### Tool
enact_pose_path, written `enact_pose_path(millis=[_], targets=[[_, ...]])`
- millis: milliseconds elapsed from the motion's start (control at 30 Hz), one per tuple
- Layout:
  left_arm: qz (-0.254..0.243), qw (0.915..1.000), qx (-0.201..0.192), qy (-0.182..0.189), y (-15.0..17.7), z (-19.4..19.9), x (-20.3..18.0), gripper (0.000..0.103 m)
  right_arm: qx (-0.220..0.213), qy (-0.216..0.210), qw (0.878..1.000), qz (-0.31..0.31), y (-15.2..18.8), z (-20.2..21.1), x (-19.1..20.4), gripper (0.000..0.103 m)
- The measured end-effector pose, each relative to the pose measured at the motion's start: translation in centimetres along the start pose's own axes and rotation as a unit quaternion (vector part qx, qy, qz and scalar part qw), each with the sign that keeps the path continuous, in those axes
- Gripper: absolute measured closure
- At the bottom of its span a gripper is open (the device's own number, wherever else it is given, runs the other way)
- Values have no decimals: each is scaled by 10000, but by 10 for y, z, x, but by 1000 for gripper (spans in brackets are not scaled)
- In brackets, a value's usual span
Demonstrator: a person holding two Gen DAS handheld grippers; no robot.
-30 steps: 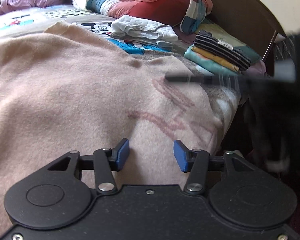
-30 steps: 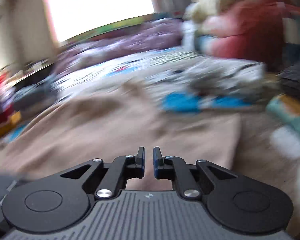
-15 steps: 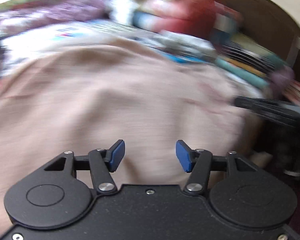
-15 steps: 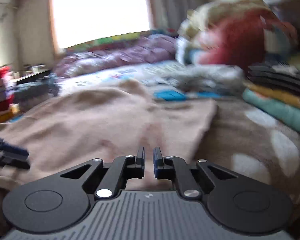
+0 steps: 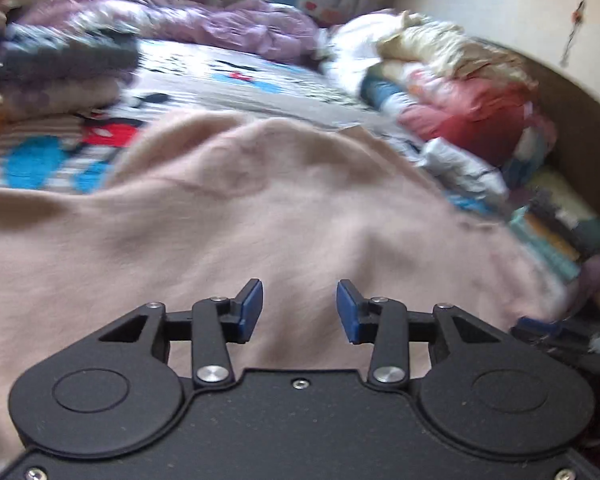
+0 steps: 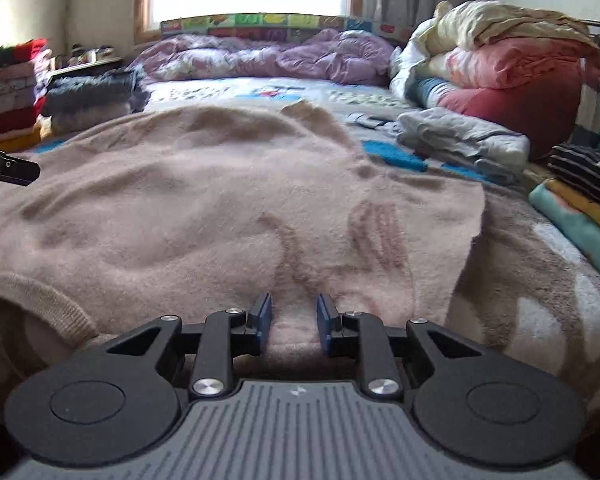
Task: Fold clothes
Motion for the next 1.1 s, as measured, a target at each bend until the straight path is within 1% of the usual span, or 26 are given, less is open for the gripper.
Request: enact_pose_path(millis=[67, 133, 267, 433, 500, 533, 633, 767, 833, 967, 1100], targets=[[82, 9999, 43, 43, -9, -11, 2, 63, -48, -107, 9998, -140, -6, -4, 7, 78], [163, 9998, 85, 87, -18, -23, 4, 57, -126, -252, 9996, -101, -18, -11, 18, 77], [326, 9992, 170, 173, -37, -45, 9, 55, -236, -583, 9978, 222, -46, -30, 44, 78], [530, 9978, 277, 282, -60, -74, 14, 55, -180, -811, 9961, 287, -78, -73, 51, 77], [682, 9971, 121, 329, -76, -75, 25, 54, -232, -899, 9956, 125, -96, -91, 47, 77], [696, 9971, 39, 292, -84, -76, 30, 52, -271, -941, 9952, 25, -105, -100, 44, 76], [656, 9976, -173, 137, -106, -80, 46, 52, -388, -974, 9941, -295, -134, -133, 29, 74], [734, 9967, -336, -108, -130, -91, 78, 52, -463, -910, 9923, -702, -166, -176, 3, 70], [726, 9964, -355, -253, -139, -100, 93, 52, -540, -821, 9918, -821, -182, -196, -9, 66], [652, 9963, -309, -473, -155, -117, 117, 52, -513, -714, 9906, -1049, -200, -240, -31, 64], [784, 9961, -215, -352, -168, -137, 134, 53, -341, -716, 9905, -1122, -203, -278, -40, 60]])
Point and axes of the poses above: each gripper's, at about its wrist camera, not at the fingertips, and z roughly against the way its jaws point, x to its left, y to its underside, the point moved 5 cm from there along -z, roughly the way its jaws point, and after that the axes turned 6 degrees about -x, right-handed, at the moved point
